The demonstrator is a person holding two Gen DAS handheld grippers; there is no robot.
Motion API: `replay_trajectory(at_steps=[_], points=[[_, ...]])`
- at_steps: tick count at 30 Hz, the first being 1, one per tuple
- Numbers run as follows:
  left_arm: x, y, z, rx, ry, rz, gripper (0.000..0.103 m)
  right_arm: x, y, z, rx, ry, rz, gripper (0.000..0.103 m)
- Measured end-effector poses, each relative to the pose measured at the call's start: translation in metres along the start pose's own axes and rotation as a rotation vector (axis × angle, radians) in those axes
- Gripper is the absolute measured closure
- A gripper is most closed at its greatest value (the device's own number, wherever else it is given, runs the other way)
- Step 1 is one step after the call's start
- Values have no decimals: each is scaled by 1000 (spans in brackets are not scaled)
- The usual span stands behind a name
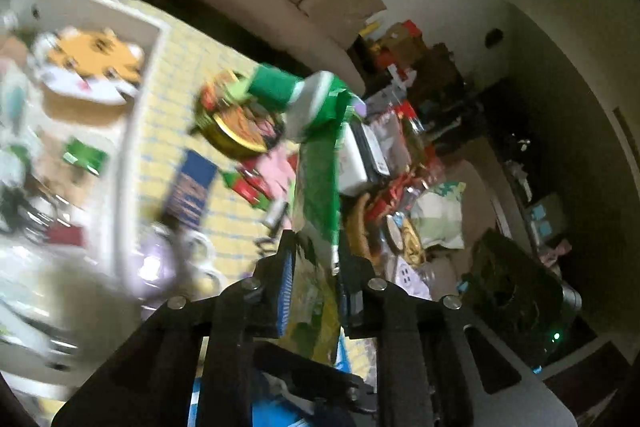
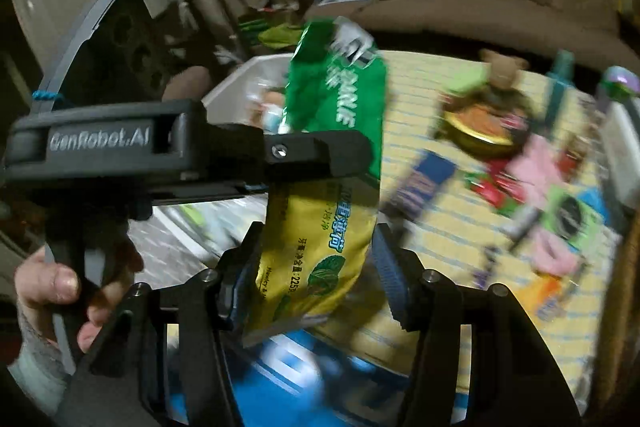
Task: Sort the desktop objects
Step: 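Carry the toothpaste box into the white storage box and release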
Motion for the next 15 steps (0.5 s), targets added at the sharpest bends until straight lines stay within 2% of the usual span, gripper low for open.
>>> replay_trajectory(at_steps=[4,8,15], points=[[-40,45,28,-74,-16,5,85,-40,-36,41,-87,-9,24,54],[-67,73,67,-120,-3,12,85,-70,-76,68,-120,-18,55,55],[-99,89,139,-224,47,40,85,-102,-167,103,-139,-34,139,55]])
Point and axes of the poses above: each gripper's, at about its wrist camera, not at the fingertips, and y roughly against the way its jaws point, z to its left, x to its underside, the point moved 4 cm from there along -y, roughly the way its jaws point, and after that the axes turned 3 degrees about x, right-handed, at the moved point
